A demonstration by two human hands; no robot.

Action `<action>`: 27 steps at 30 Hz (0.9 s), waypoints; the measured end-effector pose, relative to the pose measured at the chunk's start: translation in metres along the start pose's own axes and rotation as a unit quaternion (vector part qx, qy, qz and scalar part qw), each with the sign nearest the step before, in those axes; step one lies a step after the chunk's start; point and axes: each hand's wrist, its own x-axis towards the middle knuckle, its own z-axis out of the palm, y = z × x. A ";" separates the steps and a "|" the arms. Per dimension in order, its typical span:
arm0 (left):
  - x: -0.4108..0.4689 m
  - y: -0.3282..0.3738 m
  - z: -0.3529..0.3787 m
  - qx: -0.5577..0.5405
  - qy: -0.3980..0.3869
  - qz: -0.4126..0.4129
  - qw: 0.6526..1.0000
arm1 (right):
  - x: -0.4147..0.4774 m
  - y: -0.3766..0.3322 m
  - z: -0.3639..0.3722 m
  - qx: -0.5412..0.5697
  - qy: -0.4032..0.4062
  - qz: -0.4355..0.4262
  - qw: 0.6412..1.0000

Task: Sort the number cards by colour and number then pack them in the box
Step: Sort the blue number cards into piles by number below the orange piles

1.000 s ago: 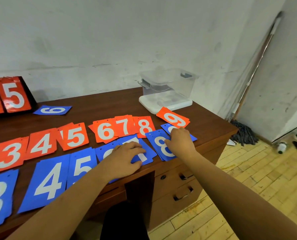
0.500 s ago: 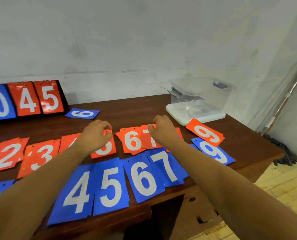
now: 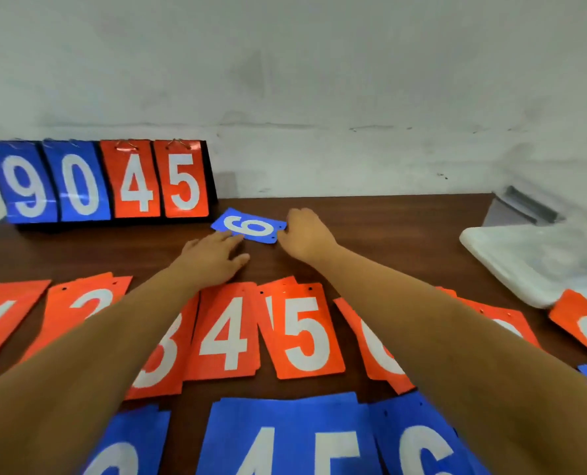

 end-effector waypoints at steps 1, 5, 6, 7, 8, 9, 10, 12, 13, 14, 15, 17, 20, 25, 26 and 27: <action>0.003 -0.003 0.002 -0.001 -0.001 0.003 1.000 | 0.012 -0.002 0.006 -0.011 -0.009 -0.003 1.000; 0.002 -0.008 0.008 0.009 0.041 0.034 0.999 | 0.042 -0.008 0.021 -0.071 -0.047 0.011 0.996; 0.001 -0.009 0.008 0.010 0.046 0.039 0.998 | 0.047 -0.009 0.022 -0.077 -0.050 0.025 0.995; 0.000 -0.010 0.007 0.010 0.048 0.044 0.998 | 0.050 -0.010 0.023 -0.072 -0.058 0.042 0.995; 0.000 -0.012 0.006 0.008 0.047 0.048 0.998 | 0.052 -0.011 0.023 -0.052 -0.068 0.059 0.995; -0.001 -0.013 0.005 0.002 0.042 0.055 0.998 | 0.052 -0.011 0.023 -0.017 -0.077 0.069 0.995; -0.002 -0.013 0.004 -0.006 0.038 0.064 0.997 | 0.051 -0.011 0.023 0.024 -0.074 0.067 0.995; -0.006 -0.011 0.001 -0.036 0.056 0.081 0.994 | 0.042 -0.011 0.014 0.102 -0.031 0.042 0.993; -0.010 -0.008 -0.003 -0.064 0.093 0.085 0.990 | 0.034 -0.013 0.004 0.133 -0.007 0.024 0.991; -0.015 -0.005 -0.008 -0.087 0.148 0.085 0.981 | 0.024 -0.017 -0.008 0.162 0.006 -0.001 0.987; -0.019 -0.002 -0.015 -0.098 0.201 0.082 0.971 | 0.013 -0.020 -0.022 0.188 0.009 -0.033 0.981; -0.030 0.008 -0.031 -0.101 0.262 0.087 0.956 | -0.010 -0.028 -0.052 0.236 -0.009 -0.088 0.968; -0.054 0.032 -0.057 -0.164 0.227 0.101 0.955 | -0.049 -0.034 -0.098 0.295 -0.017 -0.110 0.949; -0.103 0.084 -0.075 -0.494 0.151 0.018 0.856 | -0.113 -0.023 -0.135 0.518 0.070 0.013 0.853; -0.112 0.096 -0.074 -0.557 0.141 -0.007 0.818 | -0.126 -0.019 -0.134 0.555 0.068 0.043 0.828; -0.120 0.109 -0.072 -0.604 0.129 -0.023 0.787 | -0.140 -0.014 -0.131 0.570 0.060 0.062 0.817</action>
